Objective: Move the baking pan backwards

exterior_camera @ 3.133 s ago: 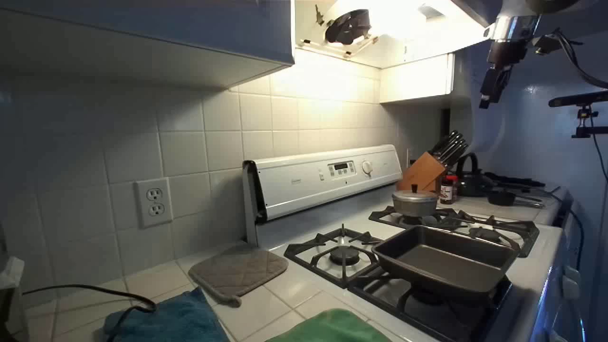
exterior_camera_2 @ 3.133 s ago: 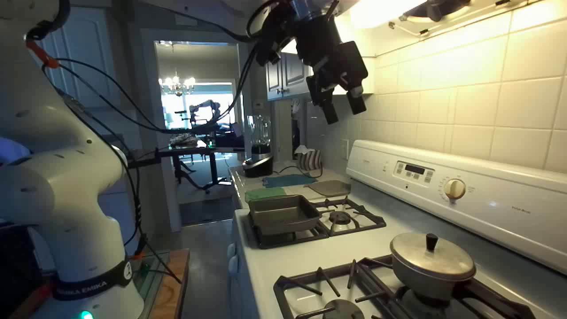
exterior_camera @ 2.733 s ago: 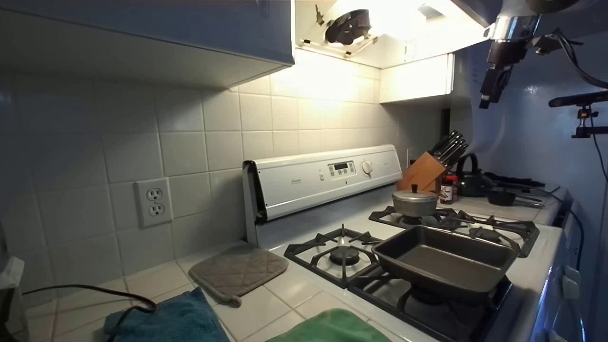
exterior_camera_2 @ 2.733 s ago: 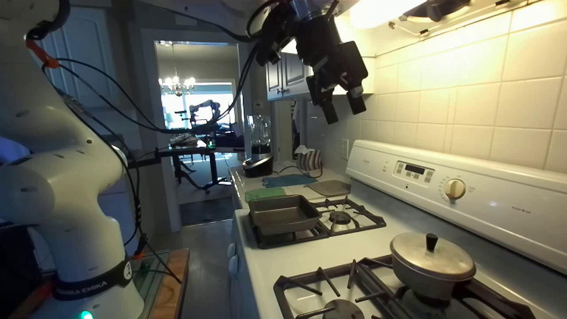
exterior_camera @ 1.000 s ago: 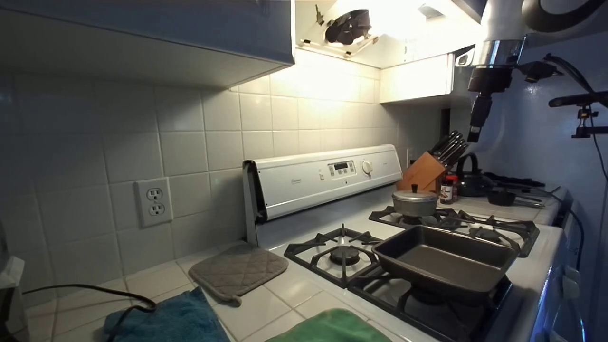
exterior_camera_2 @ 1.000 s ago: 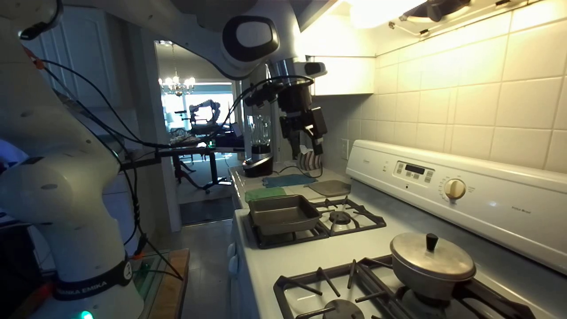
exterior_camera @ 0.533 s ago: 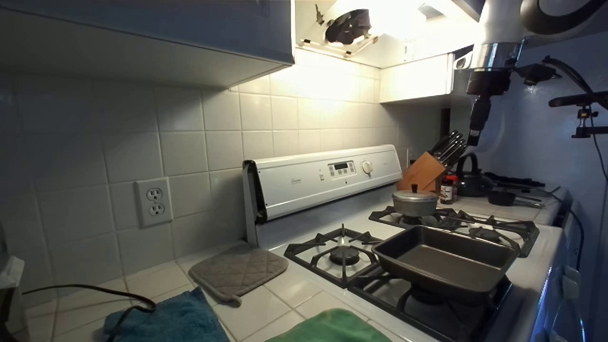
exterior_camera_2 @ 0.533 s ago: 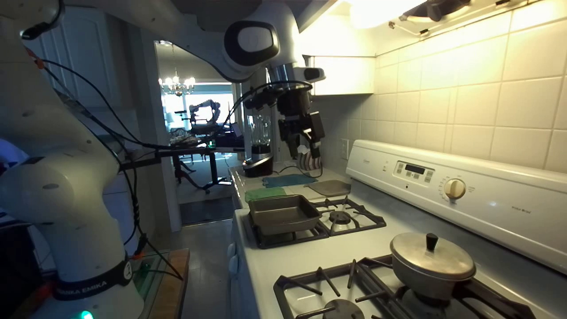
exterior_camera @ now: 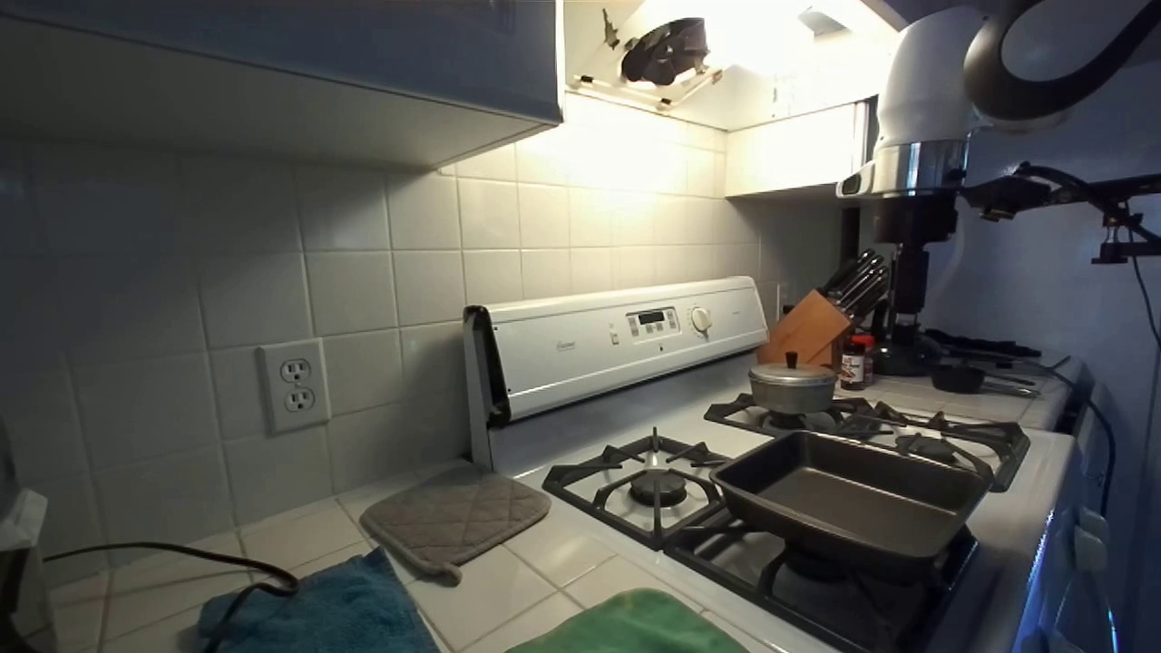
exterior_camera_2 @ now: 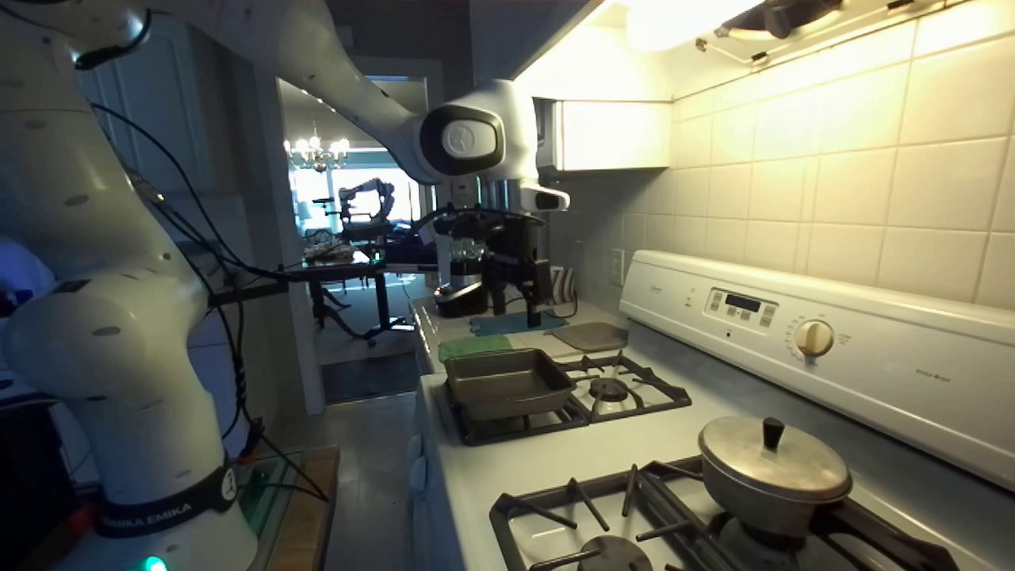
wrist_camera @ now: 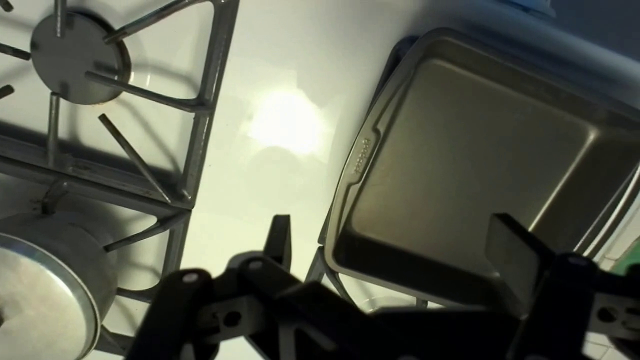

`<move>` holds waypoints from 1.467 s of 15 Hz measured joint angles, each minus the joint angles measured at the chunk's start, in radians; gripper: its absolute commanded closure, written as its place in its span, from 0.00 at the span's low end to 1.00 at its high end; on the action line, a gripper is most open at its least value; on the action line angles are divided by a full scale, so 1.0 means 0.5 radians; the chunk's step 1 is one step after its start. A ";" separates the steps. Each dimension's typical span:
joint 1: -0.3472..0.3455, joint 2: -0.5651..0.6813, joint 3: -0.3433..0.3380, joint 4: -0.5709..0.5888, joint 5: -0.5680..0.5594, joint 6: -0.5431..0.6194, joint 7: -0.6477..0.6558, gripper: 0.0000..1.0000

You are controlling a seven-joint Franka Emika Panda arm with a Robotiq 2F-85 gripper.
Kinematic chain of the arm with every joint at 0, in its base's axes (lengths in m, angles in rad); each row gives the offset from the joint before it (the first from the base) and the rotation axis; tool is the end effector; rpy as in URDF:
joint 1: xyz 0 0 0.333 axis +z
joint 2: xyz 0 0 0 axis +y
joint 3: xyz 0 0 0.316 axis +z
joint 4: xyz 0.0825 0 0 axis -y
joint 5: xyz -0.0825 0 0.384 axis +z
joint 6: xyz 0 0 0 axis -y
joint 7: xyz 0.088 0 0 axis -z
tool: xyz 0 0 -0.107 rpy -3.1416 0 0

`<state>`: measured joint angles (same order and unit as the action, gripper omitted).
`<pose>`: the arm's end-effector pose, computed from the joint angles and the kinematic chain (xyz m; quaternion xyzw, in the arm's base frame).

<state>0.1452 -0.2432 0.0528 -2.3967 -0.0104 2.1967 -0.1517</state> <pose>0.4535 0.0909 0.4139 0.9841 0.1762 0.0216 0.0102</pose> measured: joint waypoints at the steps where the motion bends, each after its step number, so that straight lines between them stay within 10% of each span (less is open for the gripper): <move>1: 0.000 0.028 0.000 -0.007 0.011 0.019 -0.001 0.00; 22: -0.054 0.531 0.004 -0.225 0.014 0.695 -0.083 0.00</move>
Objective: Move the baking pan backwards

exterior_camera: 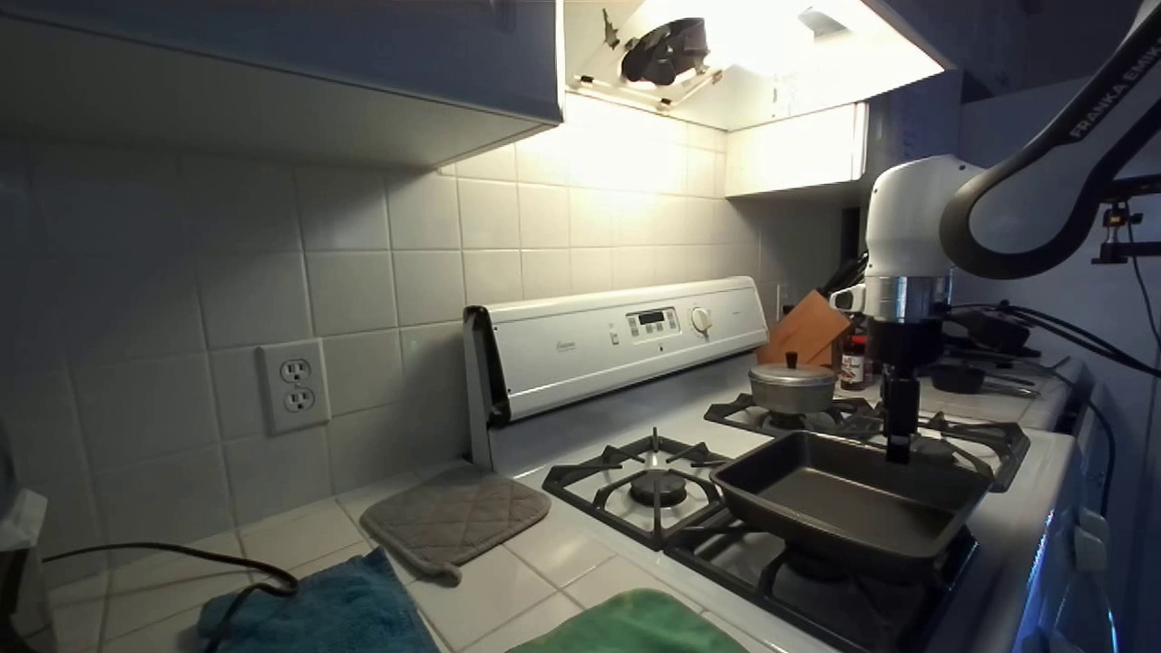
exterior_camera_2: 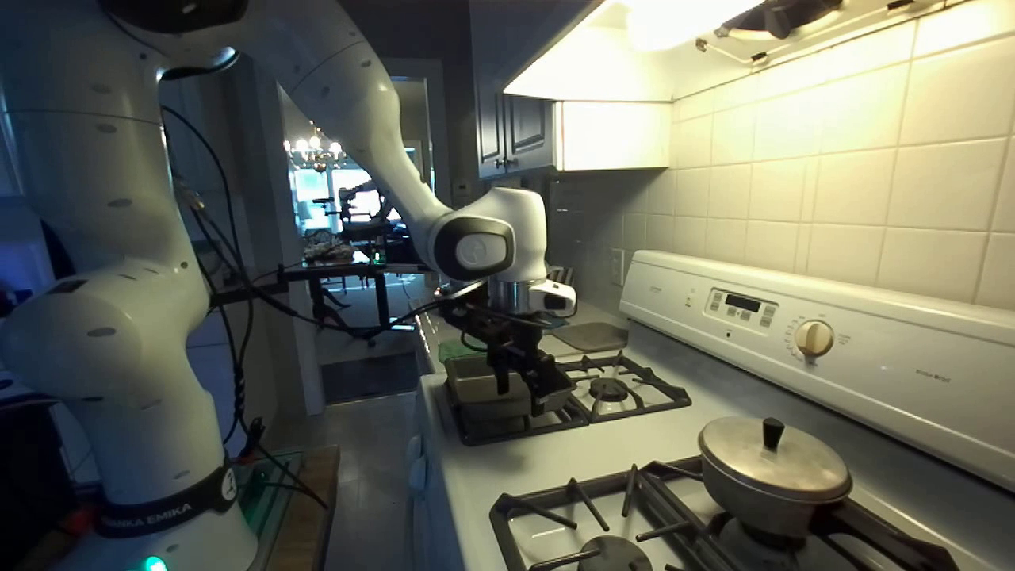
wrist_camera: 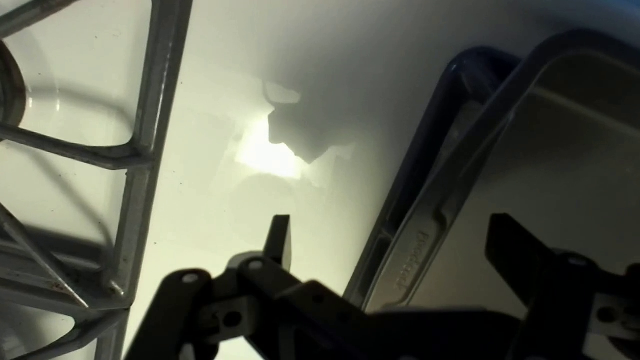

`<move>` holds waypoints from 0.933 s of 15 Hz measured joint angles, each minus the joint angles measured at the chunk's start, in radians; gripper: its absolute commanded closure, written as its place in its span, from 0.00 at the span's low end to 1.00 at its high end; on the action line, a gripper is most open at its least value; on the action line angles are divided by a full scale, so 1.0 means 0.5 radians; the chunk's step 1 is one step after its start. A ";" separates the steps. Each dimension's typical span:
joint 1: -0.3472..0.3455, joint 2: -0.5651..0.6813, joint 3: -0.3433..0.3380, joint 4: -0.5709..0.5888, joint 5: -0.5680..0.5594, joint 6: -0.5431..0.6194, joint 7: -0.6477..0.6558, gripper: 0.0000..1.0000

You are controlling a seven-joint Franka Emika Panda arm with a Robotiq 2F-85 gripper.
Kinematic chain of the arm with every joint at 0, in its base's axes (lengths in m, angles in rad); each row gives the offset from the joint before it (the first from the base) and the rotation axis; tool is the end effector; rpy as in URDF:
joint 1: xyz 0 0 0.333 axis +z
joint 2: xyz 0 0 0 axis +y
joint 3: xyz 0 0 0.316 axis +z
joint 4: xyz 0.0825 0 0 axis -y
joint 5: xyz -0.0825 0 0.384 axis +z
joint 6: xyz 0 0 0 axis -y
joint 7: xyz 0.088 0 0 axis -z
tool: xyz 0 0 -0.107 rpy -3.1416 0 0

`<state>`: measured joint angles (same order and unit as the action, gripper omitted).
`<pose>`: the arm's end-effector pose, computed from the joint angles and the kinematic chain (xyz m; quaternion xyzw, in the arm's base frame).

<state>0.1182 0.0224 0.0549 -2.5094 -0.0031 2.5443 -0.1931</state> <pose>0.4594 0.0804 0.2737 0.9830 0.1833 0.0063 0.0003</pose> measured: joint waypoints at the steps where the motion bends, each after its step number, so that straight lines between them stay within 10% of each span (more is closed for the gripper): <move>1: 0.000 0.011 0.000 0.000 0.000 0.011 0.000 0.02; 9: -0.001 0.046 0.000 0.001 0.000 0.037 0.000 0.35; 14: -0.003 0.047 0.000 0.001 0.000 0.038 0.000 0.35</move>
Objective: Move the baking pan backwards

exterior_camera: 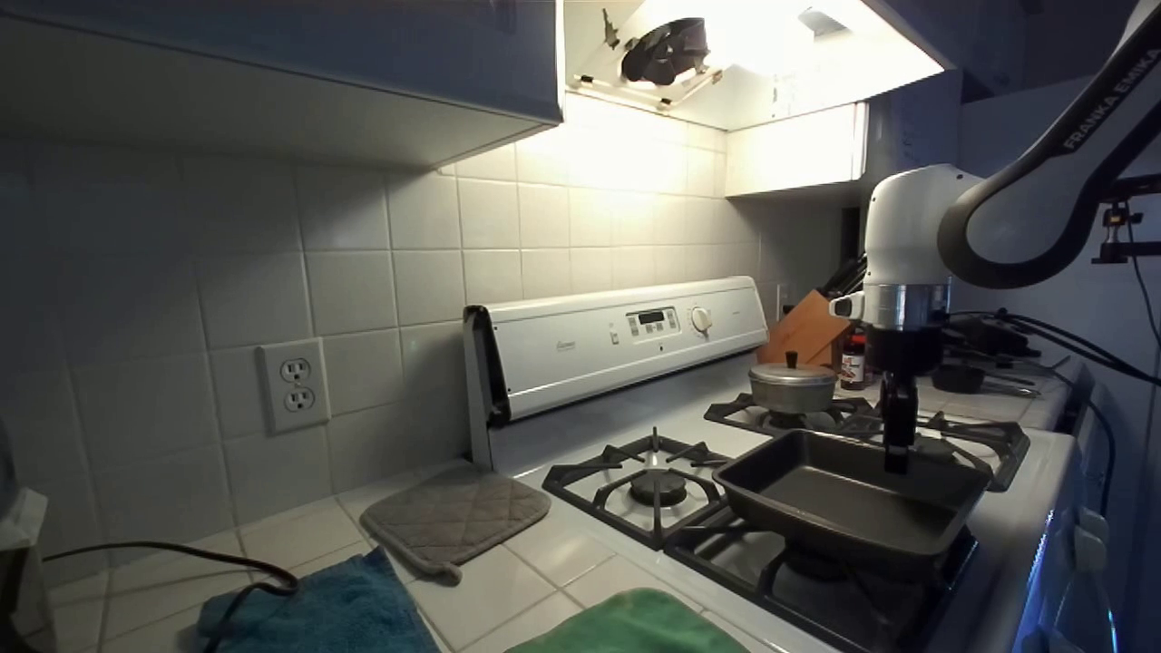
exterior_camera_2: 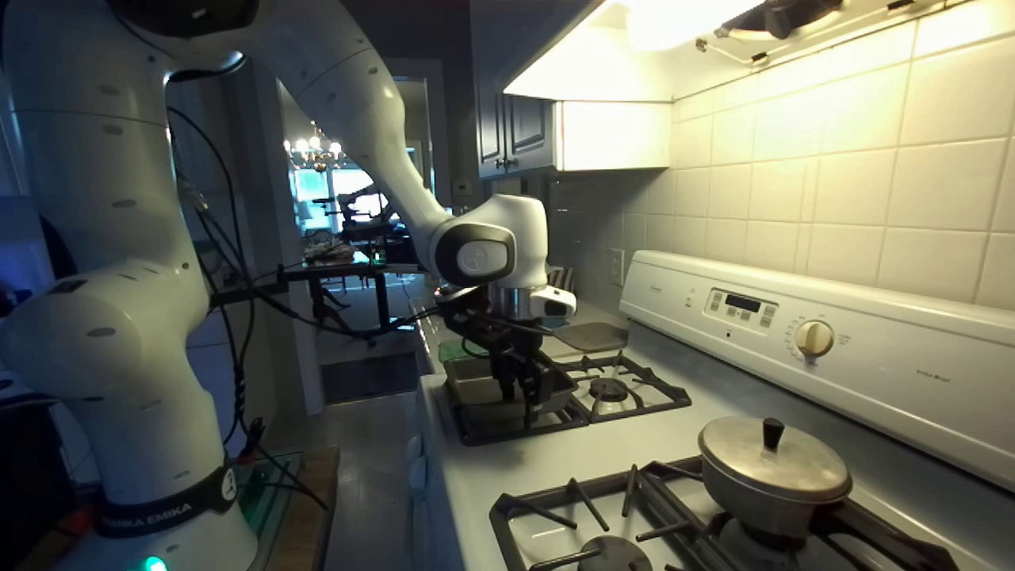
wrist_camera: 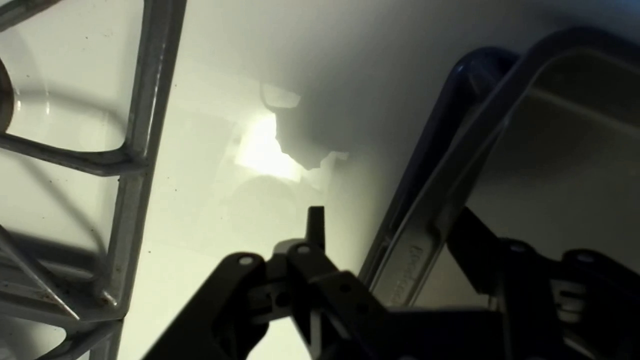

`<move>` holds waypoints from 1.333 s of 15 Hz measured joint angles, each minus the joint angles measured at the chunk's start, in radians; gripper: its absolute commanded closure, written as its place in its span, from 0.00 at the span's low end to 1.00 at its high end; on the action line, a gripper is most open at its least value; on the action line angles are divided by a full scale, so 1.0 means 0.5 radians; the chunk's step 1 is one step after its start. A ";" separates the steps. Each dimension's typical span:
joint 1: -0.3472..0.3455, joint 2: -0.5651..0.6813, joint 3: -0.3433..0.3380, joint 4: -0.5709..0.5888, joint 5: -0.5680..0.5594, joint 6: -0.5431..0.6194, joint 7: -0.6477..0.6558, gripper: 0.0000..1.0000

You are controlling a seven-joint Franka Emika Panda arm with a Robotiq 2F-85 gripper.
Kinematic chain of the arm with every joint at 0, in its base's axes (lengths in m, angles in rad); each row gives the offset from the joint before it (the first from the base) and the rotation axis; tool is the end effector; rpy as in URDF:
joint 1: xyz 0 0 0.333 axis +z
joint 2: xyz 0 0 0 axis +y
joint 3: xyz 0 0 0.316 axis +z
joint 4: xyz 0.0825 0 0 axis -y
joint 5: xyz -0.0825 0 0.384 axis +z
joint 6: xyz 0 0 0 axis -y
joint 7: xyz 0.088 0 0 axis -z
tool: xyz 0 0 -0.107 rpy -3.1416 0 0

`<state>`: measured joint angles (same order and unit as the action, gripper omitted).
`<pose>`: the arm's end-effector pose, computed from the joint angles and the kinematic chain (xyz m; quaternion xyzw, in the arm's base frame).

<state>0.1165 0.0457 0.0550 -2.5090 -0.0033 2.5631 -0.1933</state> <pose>0.4602 0.0799 0.2646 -0.9832 -0.1827 -0.0042 0.0003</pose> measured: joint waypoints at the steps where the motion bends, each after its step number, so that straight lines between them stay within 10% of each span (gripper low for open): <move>1: -0.002 0.000 0.000 0.000 0.000 0.000 0.000 0.36; 11: -0.023 0.001 0.000 0.000 0.000 0.000 0.000 0.47; 15: -0.026 0.006 0.000 0.001 0.000 0.000 0.000 0.83; 20: -0.031 0.009 0.000 0.020 0.000 0.000 0.002 0.80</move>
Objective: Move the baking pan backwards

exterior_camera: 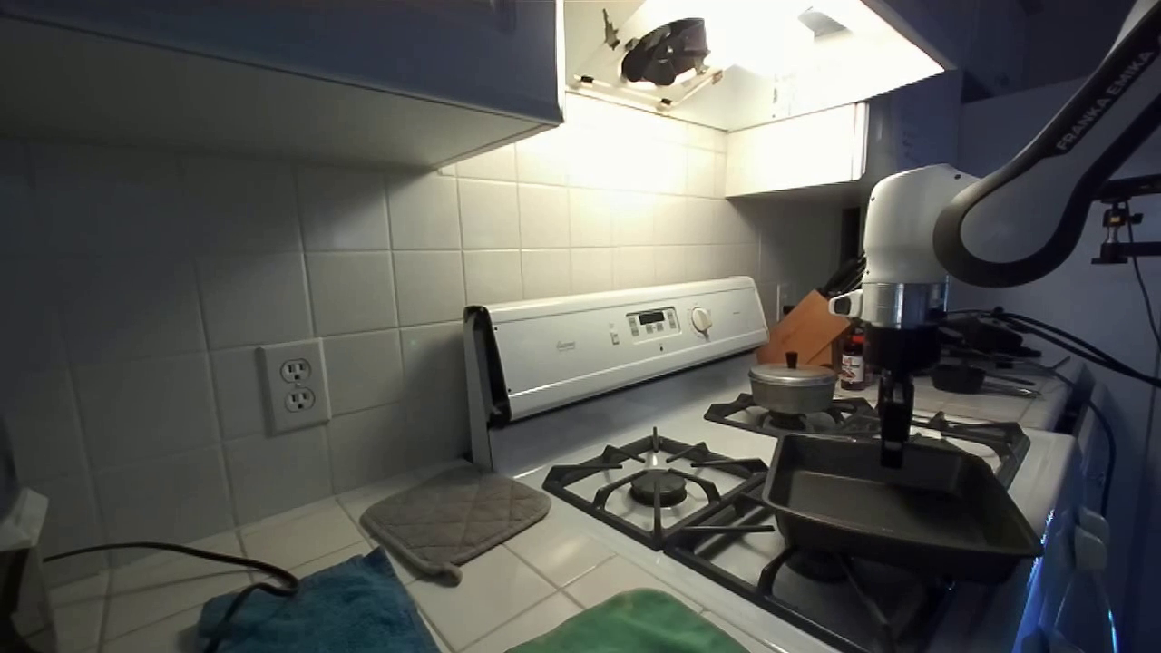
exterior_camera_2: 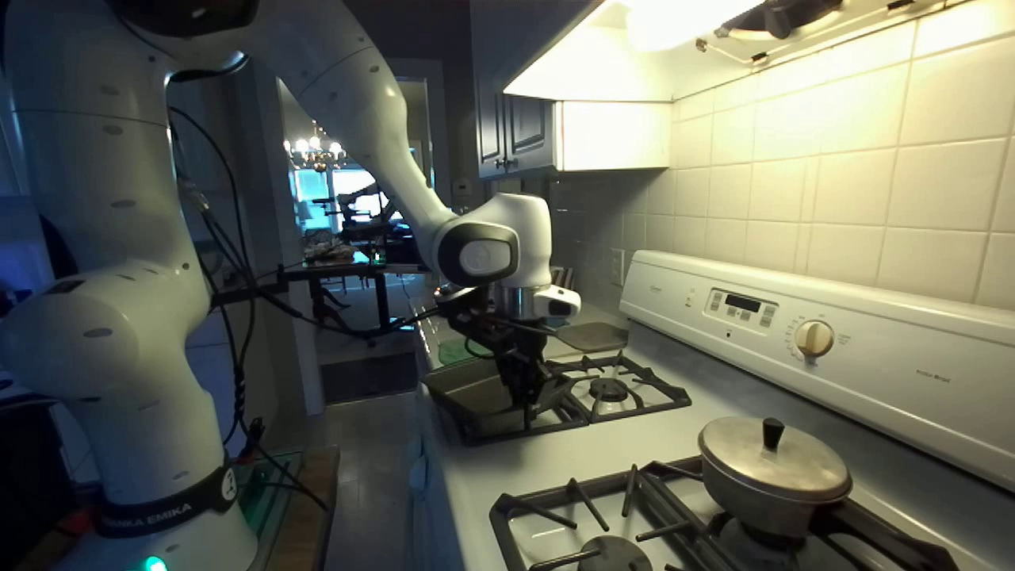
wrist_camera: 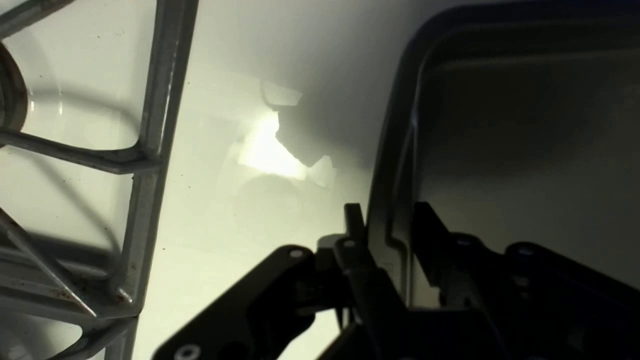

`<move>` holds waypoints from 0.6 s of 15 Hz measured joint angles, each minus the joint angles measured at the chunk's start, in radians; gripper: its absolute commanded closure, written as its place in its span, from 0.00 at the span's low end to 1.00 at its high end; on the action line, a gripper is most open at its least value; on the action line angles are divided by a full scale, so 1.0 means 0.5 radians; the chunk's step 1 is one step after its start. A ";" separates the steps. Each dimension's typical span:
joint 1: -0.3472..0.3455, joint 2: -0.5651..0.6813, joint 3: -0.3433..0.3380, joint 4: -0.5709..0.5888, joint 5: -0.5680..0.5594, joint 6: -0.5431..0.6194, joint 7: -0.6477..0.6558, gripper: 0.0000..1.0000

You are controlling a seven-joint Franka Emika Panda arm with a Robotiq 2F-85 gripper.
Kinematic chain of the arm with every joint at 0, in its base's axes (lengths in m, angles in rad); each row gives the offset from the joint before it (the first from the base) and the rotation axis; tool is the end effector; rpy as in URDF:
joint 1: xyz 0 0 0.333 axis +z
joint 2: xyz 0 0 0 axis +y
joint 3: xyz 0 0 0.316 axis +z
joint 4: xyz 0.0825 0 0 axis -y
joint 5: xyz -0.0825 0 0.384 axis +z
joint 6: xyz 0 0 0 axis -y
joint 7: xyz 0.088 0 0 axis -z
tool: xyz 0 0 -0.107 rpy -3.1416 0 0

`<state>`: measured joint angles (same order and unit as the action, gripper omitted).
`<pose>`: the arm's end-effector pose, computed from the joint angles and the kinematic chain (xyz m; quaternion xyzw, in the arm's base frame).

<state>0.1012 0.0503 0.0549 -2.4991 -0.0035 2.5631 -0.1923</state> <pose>0.4648 0.0734 0.2661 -0.9846 -0.1747 -0.0069 0.0003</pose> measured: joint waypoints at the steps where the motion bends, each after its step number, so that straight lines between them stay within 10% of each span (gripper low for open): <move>1: 0.000 -0.002 0.000 0.006 0.000 0.000 0.000 0.80; 9: -0.006 0.000 0.000 0.009 0.000 0.000 0.001 0.93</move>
<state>0.0982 0.0502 0.0549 -2.4947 -0.0035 2.5629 -0.1919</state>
